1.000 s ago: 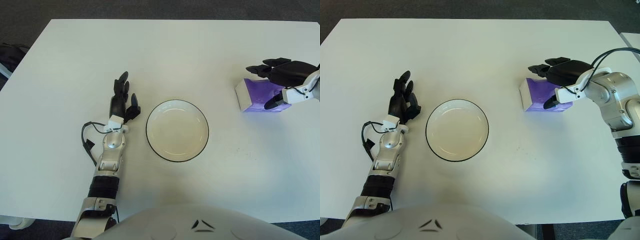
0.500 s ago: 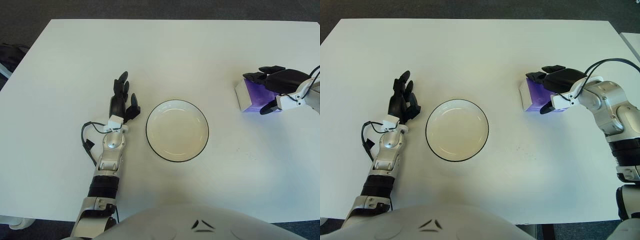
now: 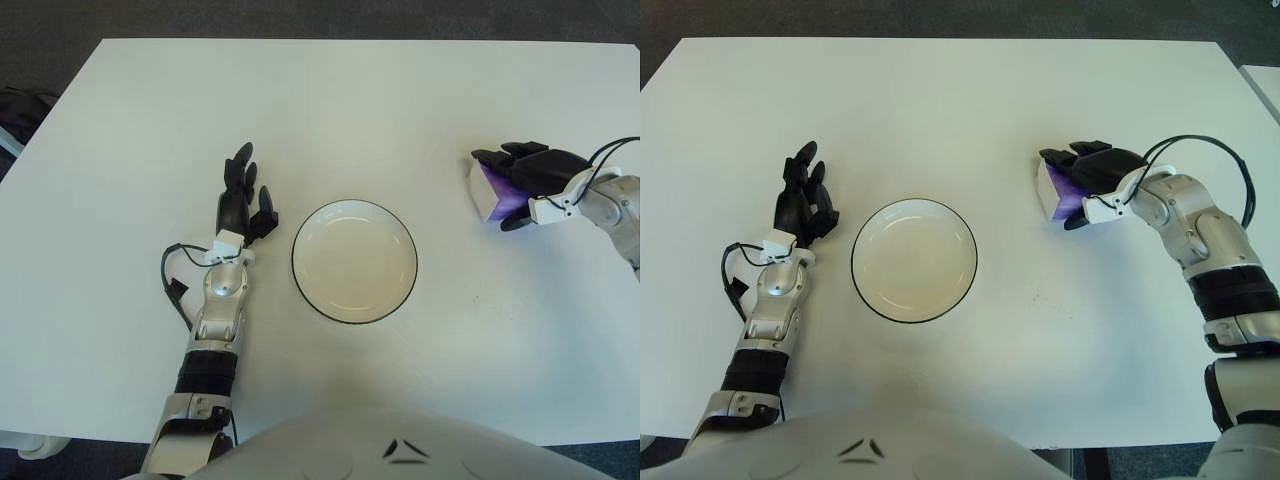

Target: Put the tissue paper into the plate.

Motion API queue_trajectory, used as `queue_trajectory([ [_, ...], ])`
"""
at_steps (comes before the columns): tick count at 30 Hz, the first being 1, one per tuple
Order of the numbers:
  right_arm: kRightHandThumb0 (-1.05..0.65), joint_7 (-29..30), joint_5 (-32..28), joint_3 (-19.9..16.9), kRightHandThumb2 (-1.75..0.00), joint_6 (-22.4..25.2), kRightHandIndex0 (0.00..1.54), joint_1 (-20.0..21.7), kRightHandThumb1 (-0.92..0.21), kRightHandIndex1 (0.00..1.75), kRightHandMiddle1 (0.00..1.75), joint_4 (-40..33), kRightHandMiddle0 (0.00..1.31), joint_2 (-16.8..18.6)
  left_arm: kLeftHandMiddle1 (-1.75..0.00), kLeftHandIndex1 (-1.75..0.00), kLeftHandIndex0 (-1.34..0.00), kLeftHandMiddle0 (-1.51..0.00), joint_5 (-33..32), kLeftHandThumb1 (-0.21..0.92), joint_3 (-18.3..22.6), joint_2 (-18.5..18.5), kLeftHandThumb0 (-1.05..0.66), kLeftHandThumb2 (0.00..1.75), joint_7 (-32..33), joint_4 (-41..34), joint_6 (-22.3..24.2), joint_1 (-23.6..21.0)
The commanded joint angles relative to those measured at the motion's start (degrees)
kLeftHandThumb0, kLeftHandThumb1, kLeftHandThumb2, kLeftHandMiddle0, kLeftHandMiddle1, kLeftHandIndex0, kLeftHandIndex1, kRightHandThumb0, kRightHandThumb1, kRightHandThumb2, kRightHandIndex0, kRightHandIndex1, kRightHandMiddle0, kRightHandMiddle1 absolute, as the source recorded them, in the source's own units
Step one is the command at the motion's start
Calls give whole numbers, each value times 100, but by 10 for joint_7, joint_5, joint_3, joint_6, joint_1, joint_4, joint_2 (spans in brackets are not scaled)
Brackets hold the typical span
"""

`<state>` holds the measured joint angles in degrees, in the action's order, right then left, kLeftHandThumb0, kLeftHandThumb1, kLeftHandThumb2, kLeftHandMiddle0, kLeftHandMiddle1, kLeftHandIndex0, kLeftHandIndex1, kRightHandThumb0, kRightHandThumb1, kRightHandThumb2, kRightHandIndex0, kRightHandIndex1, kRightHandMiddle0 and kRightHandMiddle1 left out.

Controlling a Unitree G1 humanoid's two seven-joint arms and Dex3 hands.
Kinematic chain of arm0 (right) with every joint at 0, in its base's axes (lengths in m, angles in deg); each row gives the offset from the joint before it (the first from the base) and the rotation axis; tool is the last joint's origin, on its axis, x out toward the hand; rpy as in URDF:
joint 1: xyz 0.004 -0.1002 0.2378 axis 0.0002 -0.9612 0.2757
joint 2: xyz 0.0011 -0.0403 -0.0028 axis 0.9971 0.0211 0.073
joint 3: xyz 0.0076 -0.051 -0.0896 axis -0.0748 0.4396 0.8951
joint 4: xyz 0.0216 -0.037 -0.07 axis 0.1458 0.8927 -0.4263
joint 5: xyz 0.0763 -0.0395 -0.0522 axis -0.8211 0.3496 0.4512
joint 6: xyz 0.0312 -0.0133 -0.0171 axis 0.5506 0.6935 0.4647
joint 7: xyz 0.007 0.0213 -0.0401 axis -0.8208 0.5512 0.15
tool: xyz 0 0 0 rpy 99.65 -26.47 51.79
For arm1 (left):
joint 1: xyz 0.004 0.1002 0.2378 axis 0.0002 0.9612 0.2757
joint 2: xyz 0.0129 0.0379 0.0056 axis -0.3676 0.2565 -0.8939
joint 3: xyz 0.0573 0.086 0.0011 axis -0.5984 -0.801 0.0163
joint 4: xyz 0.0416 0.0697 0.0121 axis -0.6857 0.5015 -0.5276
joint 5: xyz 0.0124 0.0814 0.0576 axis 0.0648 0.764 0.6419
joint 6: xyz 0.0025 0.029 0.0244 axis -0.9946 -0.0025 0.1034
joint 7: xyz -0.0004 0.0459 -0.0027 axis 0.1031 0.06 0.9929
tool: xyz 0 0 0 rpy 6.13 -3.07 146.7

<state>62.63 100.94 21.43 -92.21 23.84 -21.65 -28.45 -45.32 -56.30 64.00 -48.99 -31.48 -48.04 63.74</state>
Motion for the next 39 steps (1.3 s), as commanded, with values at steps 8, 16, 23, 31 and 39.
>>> queue_trajectory([
  [8,-105,-55,-4,24,-30,-4,0,-4,-92,0,0,-1,0,-4,-1,-53,0,-34,-7,92,6,-4,-68,90,-4,23,27,27],
  [16,-105,-71,-1,30,-30,4,0,-6,-92,0,0,-4,0,-5,-1,-52,0,-34,-11,92,7,-6,-69,91,-7,23,24,27],
  [23,-105,-66,4,36,-31,9,0,-10,-92,0,0,1,0,-1,-1,-51,0,-34,-11,92,7,-8,-70,91,-8,20,28,26],
  [31,-105,-41,16,46,-29,9,0,-11,-92,0,0,22,0,6,-1,-51,0,-35,-10,92,8,-9,-71,91,-7,16,34,26],
  [39,-105,60,61,80,-24,-9,28,13,-92,7,43,122,1,26,-1,-51,0,-35,-14,92,11,-10,-70,91,-9,18,34,25],
])
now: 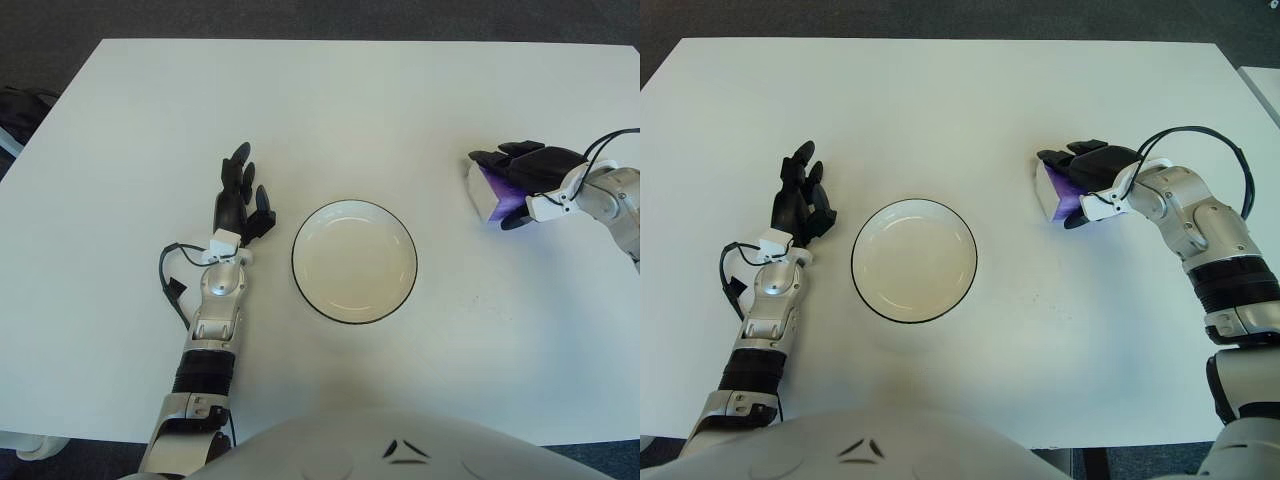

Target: Put the tissue paper into the plate.

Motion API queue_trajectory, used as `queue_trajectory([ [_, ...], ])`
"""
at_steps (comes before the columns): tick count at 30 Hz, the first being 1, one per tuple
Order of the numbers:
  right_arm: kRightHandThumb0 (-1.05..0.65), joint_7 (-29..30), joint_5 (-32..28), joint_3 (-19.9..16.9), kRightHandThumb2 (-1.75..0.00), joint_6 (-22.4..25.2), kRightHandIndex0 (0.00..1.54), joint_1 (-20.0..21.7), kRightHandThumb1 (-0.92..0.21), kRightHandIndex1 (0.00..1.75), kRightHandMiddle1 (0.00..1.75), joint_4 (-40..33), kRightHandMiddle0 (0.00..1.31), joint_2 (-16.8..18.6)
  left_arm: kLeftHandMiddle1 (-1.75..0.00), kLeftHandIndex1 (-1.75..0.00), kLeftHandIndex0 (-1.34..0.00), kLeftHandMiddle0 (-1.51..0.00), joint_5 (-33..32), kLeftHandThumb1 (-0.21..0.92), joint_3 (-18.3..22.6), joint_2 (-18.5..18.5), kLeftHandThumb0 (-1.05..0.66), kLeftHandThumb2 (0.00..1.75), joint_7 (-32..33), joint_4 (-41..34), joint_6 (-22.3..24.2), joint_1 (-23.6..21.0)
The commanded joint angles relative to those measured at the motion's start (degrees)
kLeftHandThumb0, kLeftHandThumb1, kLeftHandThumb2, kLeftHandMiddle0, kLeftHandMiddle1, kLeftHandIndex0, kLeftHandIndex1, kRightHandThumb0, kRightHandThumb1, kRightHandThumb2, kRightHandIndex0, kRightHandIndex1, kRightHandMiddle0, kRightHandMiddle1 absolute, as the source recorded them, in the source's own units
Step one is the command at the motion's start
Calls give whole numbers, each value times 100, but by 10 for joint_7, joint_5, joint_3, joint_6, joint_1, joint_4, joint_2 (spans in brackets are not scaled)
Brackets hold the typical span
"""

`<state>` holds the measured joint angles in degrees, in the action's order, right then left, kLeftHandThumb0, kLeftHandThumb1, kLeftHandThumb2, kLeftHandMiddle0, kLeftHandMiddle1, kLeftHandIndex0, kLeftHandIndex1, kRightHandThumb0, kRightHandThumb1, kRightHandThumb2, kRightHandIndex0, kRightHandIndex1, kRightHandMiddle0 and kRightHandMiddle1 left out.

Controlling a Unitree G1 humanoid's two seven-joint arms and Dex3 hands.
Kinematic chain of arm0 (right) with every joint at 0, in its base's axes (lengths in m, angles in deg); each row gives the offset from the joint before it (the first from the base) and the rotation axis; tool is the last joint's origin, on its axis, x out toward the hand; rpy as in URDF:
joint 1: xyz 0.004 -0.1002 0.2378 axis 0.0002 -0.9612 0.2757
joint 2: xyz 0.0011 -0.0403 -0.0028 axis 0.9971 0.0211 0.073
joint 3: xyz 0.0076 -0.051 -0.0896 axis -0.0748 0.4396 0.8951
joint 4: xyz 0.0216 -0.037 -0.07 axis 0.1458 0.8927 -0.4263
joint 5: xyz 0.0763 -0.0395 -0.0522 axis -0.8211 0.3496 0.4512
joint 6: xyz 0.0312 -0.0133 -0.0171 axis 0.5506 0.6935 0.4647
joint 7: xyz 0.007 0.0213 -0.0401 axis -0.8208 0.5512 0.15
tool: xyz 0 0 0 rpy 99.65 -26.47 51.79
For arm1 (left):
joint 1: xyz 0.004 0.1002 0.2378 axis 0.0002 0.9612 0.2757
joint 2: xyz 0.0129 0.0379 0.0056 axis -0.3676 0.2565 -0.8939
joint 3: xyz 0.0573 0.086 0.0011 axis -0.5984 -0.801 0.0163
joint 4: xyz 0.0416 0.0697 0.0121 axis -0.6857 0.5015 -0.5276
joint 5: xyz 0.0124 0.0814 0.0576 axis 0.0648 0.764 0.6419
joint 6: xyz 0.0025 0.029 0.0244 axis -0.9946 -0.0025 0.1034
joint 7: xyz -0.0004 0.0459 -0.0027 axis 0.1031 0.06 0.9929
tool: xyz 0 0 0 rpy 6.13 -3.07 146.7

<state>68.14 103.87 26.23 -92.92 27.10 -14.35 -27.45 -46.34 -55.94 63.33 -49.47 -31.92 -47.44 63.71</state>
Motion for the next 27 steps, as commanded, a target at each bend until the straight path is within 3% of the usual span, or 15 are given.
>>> queue_trajectory([
  [1,-103,6,30,33,-22,-1,36,-17,-92,9,58,53,1,17,0,-51,0,-35,-4,92,7,-3,-70,91,-4,22,28,25],
  [2,-102,2,21,31,-21,1,39,-16,-92,9,64,56,0,20,0,-51,0,-35,-4,92,8,-3,-70,91,-4,22,28,25],
  [3,-99,0,15,31,-18,2,47,-14,-92,14,88,59,4,21,0,-51,0,-34,-5,92,8,-4,-70,91,-4,22,28,24],
  [5,-95,-3,2,28,-15,7,54,-13,-92,18,109,65,6,27,0,-51,0,-34,-5,92,8,-4,-69,91,-5,21,28,24],
  [6,-90,-5,-7,23,-12,17,51,-16,-90,47,129,67,10,33,0,-51,0,-34,-5,92,8,-4,-69,91,-5,21,29,24],
  [7,-84,-6,-14,20,-9,25,46,-17,-88,88,146,69,12,38,0,-51,0,-34,-5,92,8,-4,-69,91,-5,21,29,24],
  [9,-78,-5,-22,15,-7,40,45,-20,-85,129,160,70,16,46,0,-51,0,-34,-5,92,8,-5,-69,91,-4,21,30,24],
  [12,-69,17,-38,2,-4,63,55,-31,-81,160,170,72,25,65,0,-51,0,-34,-6,92,9,-4,-69,90,-3,22,30,23],
  [16,-58,59,-49,-11,-3,72,65,-41,-79,171,173,78,36,83,-1,-52,0,-35,-5,92,9,-3,-69,90,-2,22,27,24],
  [18,-44,82,-55,-17,-4,72,70,-44,-80,173,174,82,47,93,-1,-52,0,-35,-3,92,9,-3,-69,89,-2,24,26,22],
  [21,-45,115,-64,-26,-83,70,80,-52,-52,174,174,85,52,108,0,-53,0,-35,-2,92,9,-4,-69,89,-2,25,26,21],
  [24,-45,142,-74,-32,-111,65,87,-59,-42,174,175,86,55,119,0,-53,0,-35,-2,92,9,-3,-69,89,-2,25,26,21],
  [27,-45,166,-86,-39,-120,51,98,-67,-38,175,175,88,56,130,0,-53,0,-35,-1,92,9,-3,-68,90,-1,27,26,20],
])
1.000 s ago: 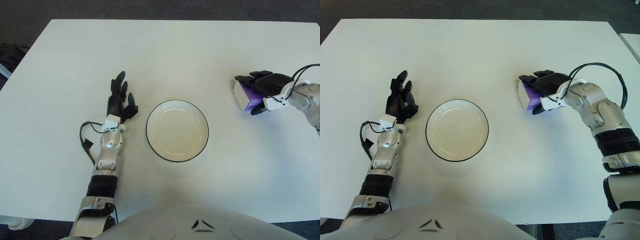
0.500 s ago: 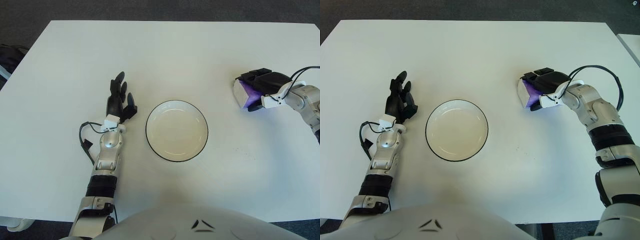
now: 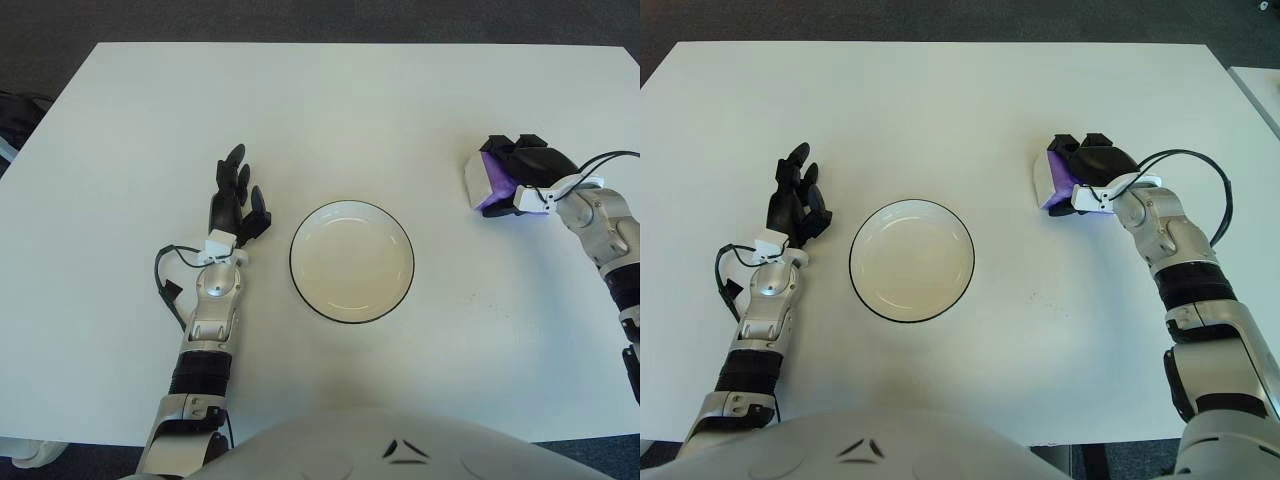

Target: Put the tissue paper into the plate.

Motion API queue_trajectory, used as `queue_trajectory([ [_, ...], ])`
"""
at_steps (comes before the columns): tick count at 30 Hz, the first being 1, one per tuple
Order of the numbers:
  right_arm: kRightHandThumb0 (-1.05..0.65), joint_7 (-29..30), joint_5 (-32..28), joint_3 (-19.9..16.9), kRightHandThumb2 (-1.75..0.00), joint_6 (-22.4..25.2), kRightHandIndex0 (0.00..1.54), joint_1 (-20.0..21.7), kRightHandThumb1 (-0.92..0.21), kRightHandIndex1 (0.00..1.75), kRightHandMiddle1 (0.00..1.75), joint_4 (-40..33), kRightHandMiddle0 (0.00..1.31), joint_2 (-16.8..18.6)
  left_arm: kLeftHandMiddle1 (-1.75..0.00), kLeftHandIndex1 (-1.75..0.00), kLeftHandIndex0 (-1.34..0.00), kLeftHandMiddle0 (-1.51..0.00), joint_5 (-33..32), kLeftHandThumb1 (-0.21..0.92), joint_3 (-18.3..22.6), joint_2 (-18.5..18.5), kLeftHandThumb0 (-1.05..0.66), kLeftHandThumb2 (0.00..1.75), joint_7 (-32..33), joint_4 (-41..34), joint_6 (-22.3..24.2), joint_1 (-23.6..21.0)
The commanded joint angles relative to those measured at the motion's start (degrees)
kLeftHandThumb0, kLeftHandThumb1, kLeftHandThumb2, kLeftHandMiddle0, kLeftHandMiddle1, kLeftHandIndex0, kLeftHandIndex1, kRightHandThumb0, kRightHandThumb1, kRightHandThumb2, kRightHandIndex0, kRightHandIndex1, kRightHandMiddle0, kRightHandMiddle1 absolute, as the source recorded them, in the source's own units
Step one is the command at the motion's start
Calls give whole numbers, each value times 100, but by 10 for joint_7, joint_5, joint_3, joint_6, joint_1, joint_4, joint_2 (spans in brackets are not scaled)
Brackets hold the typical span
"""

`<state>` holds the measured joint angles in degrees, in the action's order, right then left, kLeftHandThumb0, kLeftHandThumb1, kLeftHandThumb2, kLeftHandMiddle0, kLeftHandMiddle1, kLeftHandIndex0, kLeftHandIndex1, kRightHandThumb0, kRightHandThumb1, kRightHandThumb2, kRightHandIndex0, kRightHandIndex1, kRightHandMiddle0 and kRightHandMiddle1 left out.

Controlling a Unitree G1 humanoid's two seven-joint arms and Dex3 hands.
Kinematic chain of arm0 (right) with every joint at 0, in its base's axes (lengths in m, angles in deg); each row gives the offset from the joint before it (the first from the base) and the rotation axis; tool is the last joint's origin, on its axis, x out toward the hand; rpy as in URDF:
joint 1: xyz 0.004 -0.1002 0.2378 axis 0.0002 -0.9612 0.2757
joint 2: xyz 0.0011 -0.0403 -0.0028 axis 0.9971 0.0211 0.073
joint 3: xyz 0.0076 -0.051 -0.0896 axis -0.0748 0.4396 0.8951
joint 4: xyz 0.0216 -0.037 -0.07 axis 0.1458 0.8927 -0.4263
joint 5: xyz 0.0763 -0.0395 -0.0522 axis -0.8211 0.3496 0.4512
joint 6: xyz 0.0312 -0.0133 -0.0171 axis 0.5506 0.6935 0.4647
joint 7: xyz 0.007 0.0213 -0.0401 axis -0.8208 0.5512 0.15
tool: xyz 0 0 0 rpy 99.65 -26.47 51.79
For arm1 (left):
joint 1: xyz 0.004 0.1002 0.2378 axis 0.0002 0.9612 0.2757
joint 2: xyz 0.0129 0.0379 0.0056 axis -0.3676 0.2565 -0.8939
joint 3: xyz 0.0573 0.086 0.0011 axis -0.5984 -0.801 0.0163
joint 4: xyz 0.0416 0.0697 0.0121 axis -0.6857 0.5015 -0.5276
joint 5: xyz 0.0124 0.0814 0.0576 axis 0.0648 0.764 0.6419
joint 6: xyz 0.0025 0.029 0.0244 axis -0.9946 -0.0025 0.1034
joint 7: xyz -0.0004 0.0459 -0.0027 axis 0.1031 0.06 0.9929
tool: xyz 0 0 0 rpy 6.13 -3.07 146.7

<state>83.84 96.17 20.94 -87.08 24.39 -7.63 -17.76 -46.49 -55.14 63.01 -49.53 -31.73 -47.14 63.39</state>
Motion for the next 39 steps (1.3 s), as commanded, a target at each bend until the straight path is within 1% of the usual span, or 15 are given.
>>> queue_trajectory([
  [1,-45,16,-15,11,-121,-17,99,-42,-38,175,175,21,56,36,0,-53,0,-35,0,92,1,1,-68,90,-1,26,22,23],
  [3,-45,33,-24,6,-124,-37,108,-44,-37,175,175,26,57,40,0,-54,0,-35,-1,92,2,1,-68,89,-1,26,21,23],
  [6,-45,49,-26,6,-126,-52,114,-43,-36,175,175,34,58,42,0,-54,0,-35,-1,92,2,2,-68,89,-1,27,20,22],
  [9,-46,85,-26,3,-128,-83,118,-42,-34,175,175,45,59,48,0,-55,0,-35,-2,92,2,2,-68,89,-2,26,19,22],
  [12,-46,109,-26,2,-129,-105,121,-37,-33,175,175,58,59,53,0,-55,0,-35,-2,92,2,2,-68,89,-2,27,19,22],
  [14,-46,118,-32,-2,-130,-116,122,-25,-33,175,175,63,60,61,0,-55,0,-34,-2,92,3,3,-68,89,-2,27,20,21],
  [16,-47,117,-38,-6,-130,-115,122,-14,-32,175,175,58,60,66,0,-55,0,-34,-2,92,3,3,-68,89,-2,27,20,21],
  [19,-47,116,-45,-14,-131,-105,123,2,-32,175,175,40,60,74,0,-55,0,-34,-3,92,3,3,-68,89,-2,28,20,21],
  [21,-47,118,-52,-23,-130,-90,122,8,-33,175,175,14,60,82,0,-55,0,-34,-3,92,4,4,-68,89,-2,29,19,20],
  [24,-46,112,-66,-46,-129,-45,122,16,-34,175,175,-66,59,102,0,-55,0,-34,-2,92,4,4,-68,90,-2,30,18,19],
  [26,-46,108,-73,-56,-128,-18,121,19,-34,175,175,-106,59,116,0,-56,0,-35,-1,92,3,4,-68,90,-1,30,19,18],
  [29,-46,109,-79,-67,-127,11,122,23,-34,175,175,-146,59,136,0,-56,0,-35,0,92,3,4,-69,90,0,30,20,18],
  [32,-46,133,-88,-82,-127,15,123,31,-35,175,175,-172,58,165,0,-55,0,-35,3,92,0,5,-69,90,0,27,20,19],
  [39,-46,147,-109,-103,-127,21,124,41,-35,175,175,-200,58,206,0,-55,0,-35,4,92,-2,8,-69,89,0,17,22,25],
])
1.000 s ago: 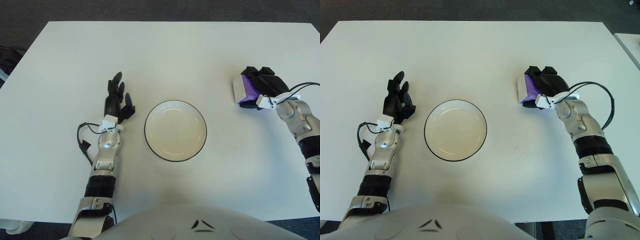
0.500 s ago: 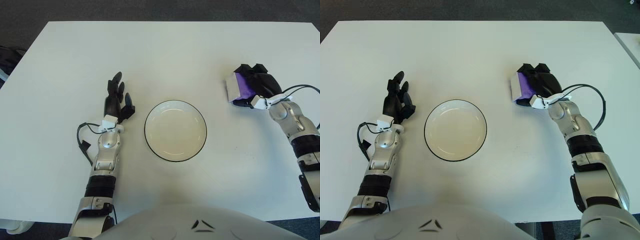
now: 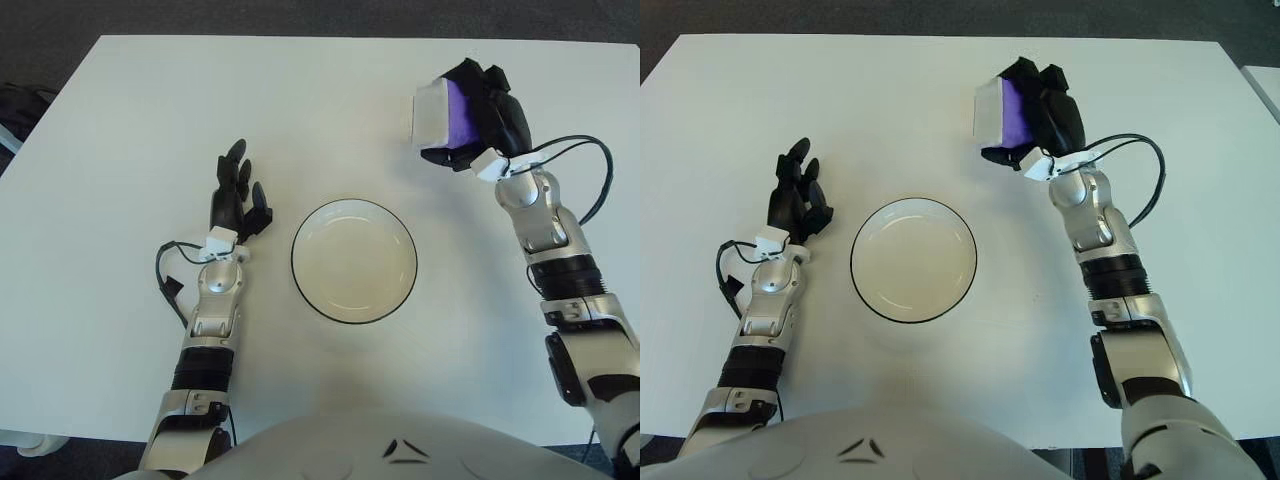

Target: Put the tissue paper into the plate.

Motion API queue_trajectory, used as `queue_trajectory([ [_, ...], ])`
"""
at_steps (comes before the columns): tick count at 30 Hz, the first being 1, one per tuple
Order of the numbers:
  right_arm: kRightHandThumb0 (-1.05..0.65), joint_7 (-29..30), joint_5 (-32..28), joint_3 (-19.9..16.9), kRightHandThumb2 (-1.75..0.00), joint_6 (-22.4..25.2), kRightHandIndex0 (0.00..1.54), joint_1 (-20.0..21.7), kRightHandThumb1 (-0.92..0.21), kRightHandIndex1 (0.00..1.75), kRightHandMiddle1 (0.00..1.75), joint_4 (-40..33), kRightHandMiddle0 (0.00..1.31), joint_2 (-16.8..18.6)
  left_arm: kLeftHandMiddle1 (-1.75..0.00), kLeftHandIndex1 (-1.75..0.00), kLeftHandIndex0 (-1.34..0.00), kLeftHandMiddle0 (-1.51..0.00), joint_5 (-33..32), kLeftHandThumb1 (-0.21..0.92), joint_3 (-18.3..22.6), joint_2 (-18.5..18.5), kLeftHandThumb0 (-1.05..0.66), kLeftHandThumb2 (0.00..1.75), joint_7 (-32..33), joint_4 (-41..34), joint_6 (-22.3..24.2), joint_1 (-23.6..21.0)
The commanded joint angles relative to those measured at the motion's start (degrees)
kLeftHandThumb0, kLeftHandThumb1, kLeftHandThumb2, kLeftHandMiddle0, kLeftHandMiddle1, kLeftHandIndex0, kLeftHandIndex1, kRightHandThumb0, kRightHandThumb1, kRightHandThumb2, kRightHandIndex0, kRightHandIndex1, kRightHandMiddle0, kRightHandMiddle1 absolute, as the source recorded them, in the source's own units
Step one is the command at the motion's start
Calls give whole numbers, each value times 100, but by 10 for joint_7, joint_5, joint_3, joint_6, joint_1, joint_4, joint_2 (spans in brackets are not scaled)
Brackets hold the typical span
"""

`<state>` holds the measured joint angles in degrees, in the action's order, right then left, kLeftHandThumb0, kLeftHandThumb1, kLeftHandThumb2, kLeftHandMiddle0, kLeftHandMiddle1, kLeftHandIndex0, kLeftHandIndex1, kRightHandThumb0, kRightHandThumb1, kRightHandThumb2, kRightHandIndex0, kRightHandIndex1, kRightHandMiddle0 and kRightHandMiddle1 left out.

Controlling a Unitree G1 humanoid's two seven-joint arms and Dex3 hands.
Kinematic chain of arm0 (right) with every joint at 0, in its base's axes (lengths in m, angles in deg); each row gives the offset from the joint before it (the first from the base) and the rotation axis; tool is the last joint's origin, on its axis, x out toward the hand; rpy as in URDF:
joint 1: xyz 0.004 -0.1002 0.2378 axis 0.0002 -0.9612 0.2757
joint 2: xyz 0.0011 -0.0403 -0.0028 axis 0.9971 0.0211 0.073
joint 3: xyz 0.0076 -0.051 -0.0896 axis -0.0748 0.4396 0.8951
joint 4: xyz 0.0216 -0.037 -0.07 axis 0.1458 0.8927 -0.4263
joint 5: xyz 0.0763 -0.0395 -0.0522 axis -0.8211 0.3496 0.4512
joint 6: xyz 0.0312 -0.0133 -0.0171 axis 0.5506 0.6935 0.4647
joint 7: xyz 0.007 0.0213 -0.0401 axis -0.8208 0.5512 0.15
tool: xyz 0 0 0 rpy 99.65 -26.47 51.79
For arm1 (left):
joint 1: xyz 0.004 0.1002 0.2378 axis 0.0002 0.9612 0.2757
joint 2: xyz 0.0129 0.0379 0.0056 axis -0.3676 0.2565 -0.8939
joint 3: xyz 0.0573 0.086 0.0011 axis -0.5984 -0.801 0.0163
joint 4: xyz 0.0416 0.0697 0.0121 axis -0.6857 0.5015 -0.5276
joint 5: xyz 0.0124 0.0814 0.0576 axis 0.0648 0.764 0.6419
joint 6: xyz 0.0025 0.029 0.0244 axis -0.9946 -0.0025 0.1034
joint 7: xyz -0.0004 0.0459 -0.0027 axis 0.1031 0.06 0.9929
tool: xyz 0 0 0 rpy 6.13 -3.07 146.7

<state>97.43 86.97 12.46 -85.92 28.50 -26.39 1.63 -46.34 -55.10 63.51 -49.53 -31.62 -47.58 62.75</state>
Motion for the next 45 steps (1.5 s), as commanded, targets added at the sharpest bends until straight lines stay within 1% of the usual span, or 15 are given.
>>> queue_trajectory([
  [1,-46,12,-20,-20,-127,9,124,2,-35,175,175,-15,58,17,0,-55,0,-35,2,92,-2,3,-69,89,0,15,27,32],
  [6,-46,8,-42,-26,-128,9,123,15,-34,175,175,-34,58,42,0,-55,0,-35,2,92,-2,4,-69,89,1,11,27,36],
  [11,-46,-17,-73,-27,-127,27,122,23,-34,175,175,-74,58,66,0,-54,0,-35,2,92,-2,5,-69,89,1,6,29,41],
  [15,-45,-46,-102,-24,-126,51,122,18,-36,175,175,-126,57,85,0,-54,0,-35,2,92,-2,5,-69,89,1,2,31,46],
  [20,-45,-65,-109,-16,-124,65,121,7,-37,175,175,-170,56,104,0,-54,0,-34,2,92,-2,5,-69,89,2,0,31,49],
  [23,-45,-76,-116,-3,-124,71,120,3,-38,175,175,-190,56,123,0,-53,0,-34,3,92,-2,5,-68,90,1,-1,31,50],
  [25,-45,-88,-133,4,-123,73,119,-3,-38,175,175,-208,55,135,0,-53,0,-34,3,92,-3,5,-68,90,1,-3,31,51],
  [28,-45,-97,-140,3,-124,73,118,-3,-37,175,175,-212,56,139,0,-51,0,-34,4,92,-4,4,-68,91,0,-4,34,51],
  [32,-45,-76,-118,14,-127,49,116,-8,-35,175,175,-212,58,158,0,-50,0,-33,6,92,-6,4,-69,91,-1,-9,38,54],
  [34,-46,-52,-94,21,-130,22,115,-10,-33,175,175,-207,59,167,0,-50,0,-33,7,92,-7,4,-69,91,-1,-12,41,55],
  [37,-47,-32,-72,26,-133,-1,114,-12,-30,175,175,-202,61,172,0,-50,0,-34,8,92,-8,3,-69,91,0,-15,45,56],
  [39,-48,-14,-54,38,-135,-24,114,-25,-29,175,175,-206,63,184,0,-50,0,-34,8,92,-9,4,-69,91,0,-15,46,57],
  [41,-48,-7,-50,45,-136,-36,114,-34,-28,175,175,-209,64,191,0,-51,0,-34,8,92,-9,4,-68,91,1,-12,43,56],
  [45,-48,-26,-72,54,-137,-39,114,-50,-27,175,175,-223,64,197,0,-52,0,-33,6,92,-8,4,-68,89,1,7,28,54],
])
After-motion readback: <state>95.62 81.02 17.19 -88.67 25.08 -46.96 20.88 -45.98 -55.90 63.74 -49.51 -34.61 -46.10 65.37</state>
